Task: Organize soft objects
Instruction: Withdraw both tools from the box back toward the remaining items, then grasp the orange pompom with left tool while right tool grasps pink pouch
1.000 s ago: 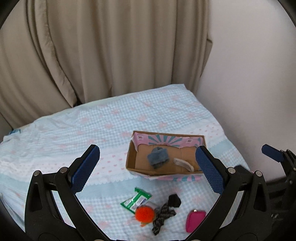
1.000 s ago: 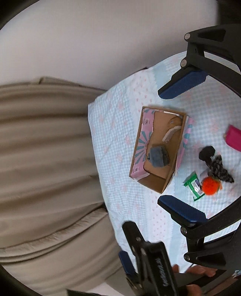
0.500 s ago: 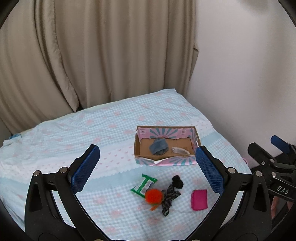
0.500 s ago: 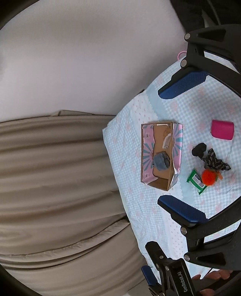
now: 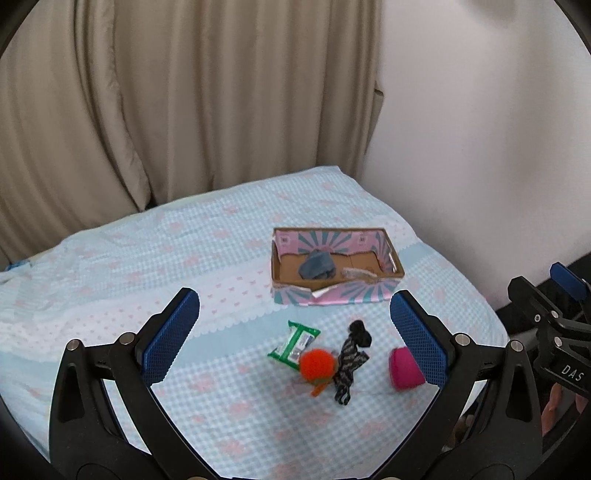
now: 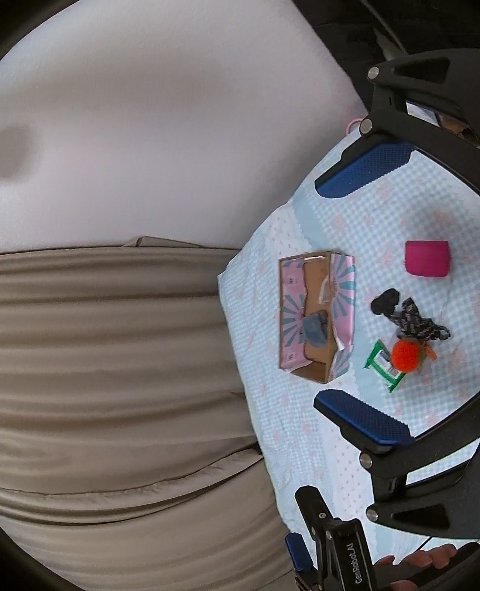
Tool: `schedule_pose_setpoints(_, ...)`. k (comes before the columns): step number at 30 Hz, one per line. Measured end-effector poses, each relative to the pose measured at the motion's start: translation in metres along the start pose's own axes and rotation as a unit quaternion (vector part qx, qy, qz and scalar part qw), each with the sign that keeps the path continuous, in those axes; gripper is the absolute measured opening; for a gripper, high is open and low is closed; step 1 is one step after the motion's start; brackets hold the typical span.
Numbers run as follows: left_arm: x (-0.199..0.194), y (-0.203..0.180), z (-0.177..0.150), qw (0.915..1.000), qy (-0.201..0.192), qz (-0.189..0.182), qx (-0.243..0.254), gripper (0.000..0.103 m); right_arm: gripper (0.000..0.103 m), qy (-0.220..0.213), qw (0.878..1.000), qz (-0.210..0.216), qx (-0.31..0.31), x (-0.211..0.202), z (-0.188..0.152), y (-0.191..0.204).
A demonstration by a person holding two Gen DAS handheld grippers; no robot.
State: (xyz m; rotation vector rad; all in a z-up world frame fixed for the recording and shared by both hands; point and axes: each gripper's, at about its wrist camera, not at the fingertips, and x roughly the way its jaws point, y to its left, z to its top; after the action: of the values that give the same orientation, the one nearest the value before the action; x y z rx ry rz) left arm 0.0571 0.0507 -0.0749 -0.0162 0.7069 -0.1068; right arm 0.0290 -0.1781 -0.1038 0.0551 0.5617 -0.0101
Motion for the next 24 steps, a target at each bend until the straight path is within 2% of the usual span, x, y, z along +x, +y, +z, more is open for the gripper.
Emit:
schedule_pose_setpoints(5, 0.028, -0.003, -0.035, 0.9996, 0.021, -0.011, 0.012, 0.103, 0.103, 0.020, 1.000, -0.014, 0.014, 0.014, -0.034, 0.000)
schedule_pose_setpoints(8, 0.050, -0.005, -0.057, 0.9995, 0.028, -0.006, 0.011, 0.103, 0.103, 0.033, 0.999, -0.023, 0.019, 0.029, -0.052, -0.002)
schedule_pose_setpoints(17, 0.143, -0.014, -0.134, 0.9980, 0.061, 0.000, -0.016, 0.103, 0.103, 0.076, 0.996, -0.046, 0.015, 0.102, -0.124, -0.019)
schedule_pose_setpoints(21, 0.181, -0.019, -0.165, 0.9980, 0.051, 0.026, -0.024, 0.102, 0.103, 0.089, 0.994, -0.053, 0.013, 0.135, -0.155, -0.030)
schedule_pose_setpoints(24, 0.215, -0.021, -0.188, 0.9964, 0.067, 0.037, -0.035, 0.101, 0.103, 0.103, 0.992, -0.065, 0.012, 0.162, -0.182, -0.040)
